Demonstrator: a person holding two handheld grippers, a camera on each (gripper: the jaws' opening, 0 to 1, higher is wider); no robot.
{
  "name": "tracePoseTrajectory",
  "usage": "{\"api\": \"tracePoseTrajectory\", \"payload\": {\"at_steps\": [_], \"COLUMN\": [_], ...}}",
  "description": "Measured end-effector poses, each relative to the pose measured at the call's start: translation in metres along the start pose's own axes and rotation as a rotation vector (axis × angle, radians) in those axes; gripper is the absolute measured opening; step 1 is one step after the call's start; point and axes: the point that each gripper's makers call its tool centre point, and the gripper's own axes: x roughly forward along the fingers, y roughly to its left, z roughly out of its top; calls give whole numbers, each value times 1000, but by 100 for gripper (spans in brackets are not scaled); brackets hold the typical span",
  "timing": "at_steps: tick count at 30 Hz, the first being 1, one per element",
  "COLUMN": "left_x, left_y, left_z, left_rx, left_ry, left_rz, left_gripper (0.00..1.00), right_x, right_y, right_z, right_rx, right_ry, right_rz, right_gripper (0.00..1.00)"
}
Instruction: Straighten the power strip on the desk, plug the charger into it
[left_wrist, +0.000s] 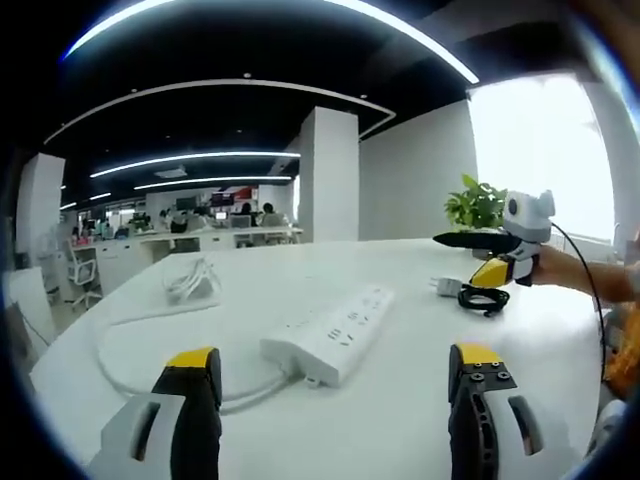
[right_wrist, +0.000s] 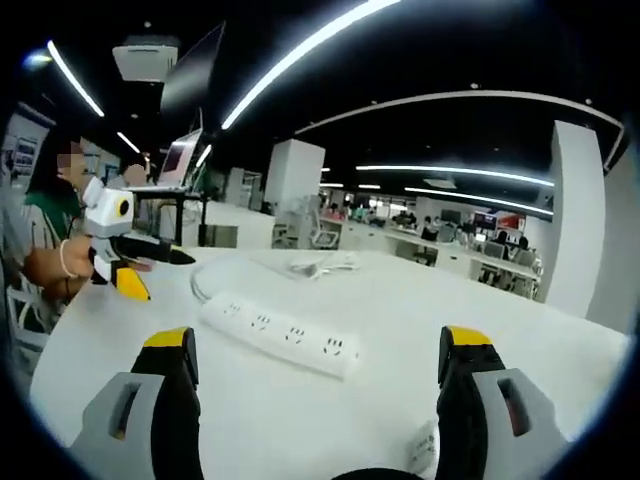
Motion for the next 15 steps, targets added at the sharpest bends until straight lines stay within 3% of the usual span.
{"api": "tracePoseTrajectory", "payload": {"at_steps": [7, 10, 15], "left_x": [4, 6, 9], "left_y": [2, 2, 0], "left_z": [0, 1, 1], "left_rx": [11, 19, 8], "left_ry": [21, 31, 38], "left_rz": [3, 2, -15], "left_gripper": [96, 96, 97], "right_x": [11, 17, 26], "right_y": [0, 4, 2], "right_z": [-5, -16, -23], "right_rx": [-5, -4, 32], "right_ry": [32, 92, 131], "right_rz": [30, 67, 89], "right_gripper": [100, 100, 100]}}
